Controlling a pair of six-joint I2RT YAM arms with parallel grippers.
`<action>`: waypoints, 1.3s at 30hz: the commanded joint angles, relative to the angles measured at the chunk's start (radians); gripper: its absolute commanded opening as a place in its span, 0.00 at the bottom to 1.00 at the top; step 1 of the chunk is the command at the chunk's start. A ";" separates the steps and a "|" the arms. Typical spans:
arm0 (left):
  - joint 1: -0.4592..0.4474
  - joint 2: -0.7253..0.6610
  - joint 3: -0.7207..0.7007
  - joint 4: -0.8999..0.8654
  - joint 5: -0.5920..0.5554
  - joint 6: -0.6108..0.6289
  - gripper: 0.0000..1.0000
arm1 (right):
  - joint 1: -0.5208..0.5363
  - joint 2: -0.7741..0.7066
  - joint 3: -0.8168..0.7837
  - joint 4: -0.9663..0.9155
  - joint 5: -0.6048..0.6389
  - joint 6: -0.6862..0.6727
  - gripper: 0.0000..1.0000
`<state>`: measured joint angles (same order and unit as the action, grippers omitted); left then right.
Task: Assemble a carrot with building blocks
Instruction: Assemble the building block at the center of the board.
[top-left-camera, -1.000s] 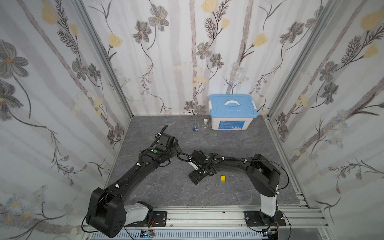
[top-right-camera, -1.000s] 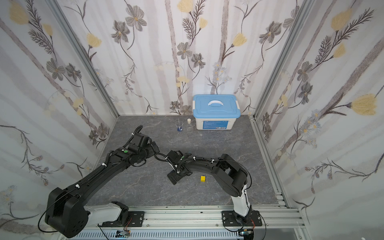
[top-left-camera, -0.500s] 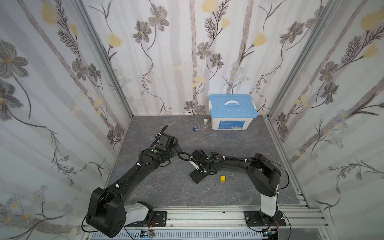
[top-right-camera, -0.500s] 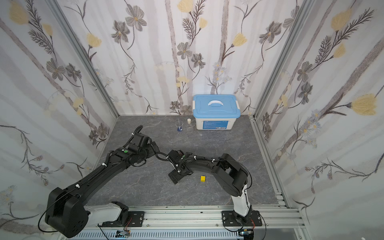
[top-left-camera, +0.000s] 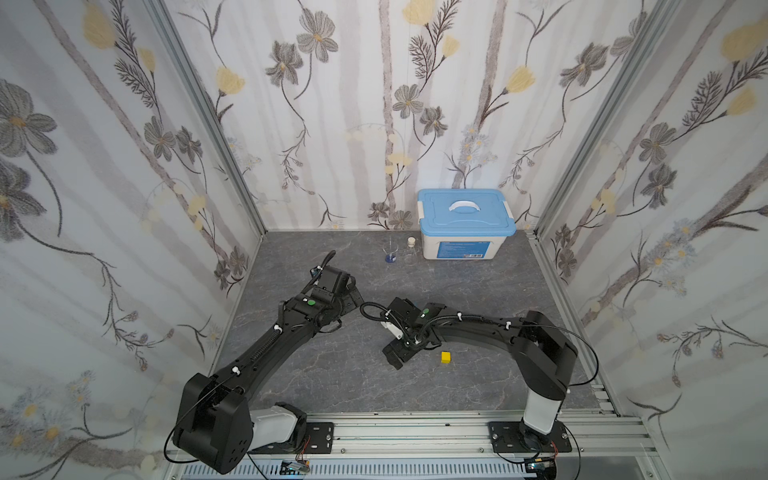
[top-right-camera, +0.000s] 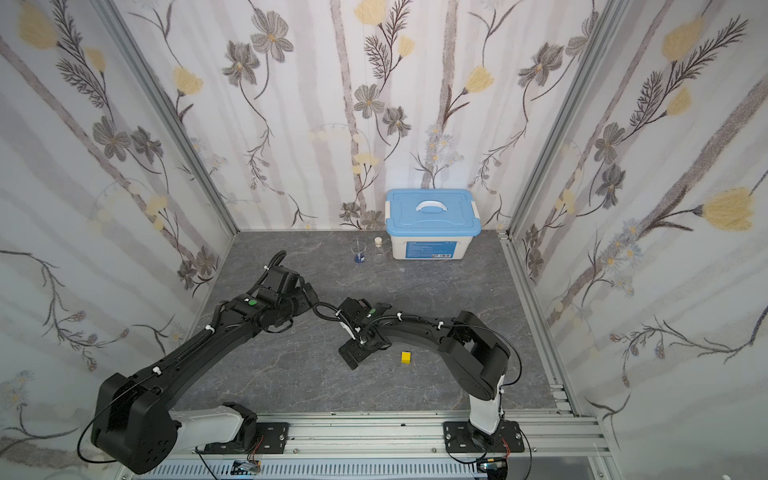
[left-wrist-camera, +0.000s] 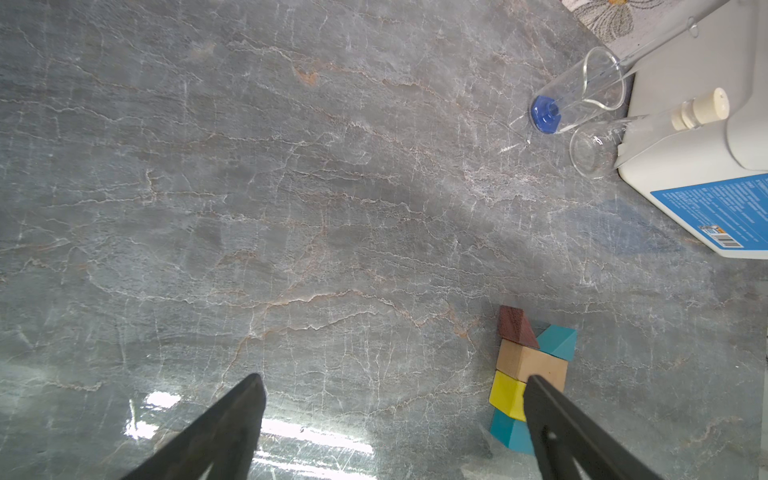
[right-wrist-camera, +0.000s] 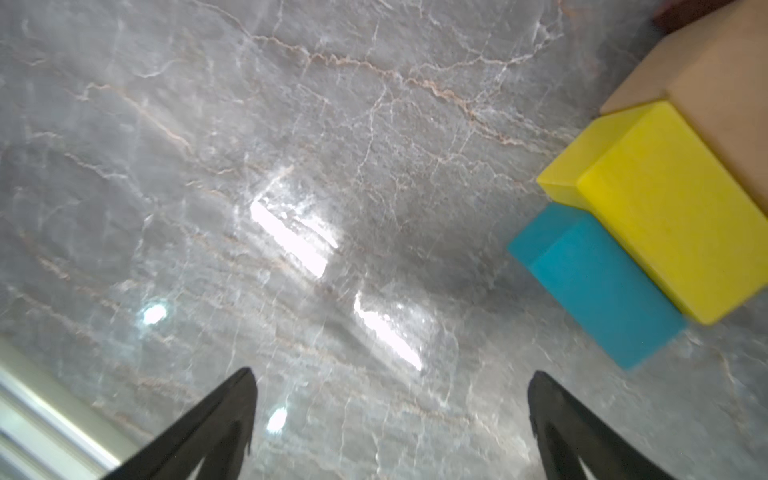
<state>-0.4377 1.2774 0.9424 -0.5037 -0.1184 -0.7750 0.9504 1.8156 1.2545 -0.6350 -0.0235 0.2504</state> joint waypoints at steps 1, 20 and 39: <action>0.000 -0.006 0.007 0.017 -0.009 -0.001 1.00 | -0.015 -0.060 -0.013 -0.059 0.003 0.012 1.00; 0.001 -0.036 -0.002 0.024 -0.027 -0.014 1.00 | -0.250 -0.029 -0.051 -0.042 0.050 0.064 1.00; 0.000 0.006 0.034 0.024 -0.013 -0.001 1.00 | -0.318 0.007 -0.093 -0.038 0.106 0.061 1.00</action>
<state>-0.4377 1.2694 0.9665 -0.4797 -0.1287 -0.7818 0.6346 1.8145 1.1542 -0.6662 0.0681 0.3058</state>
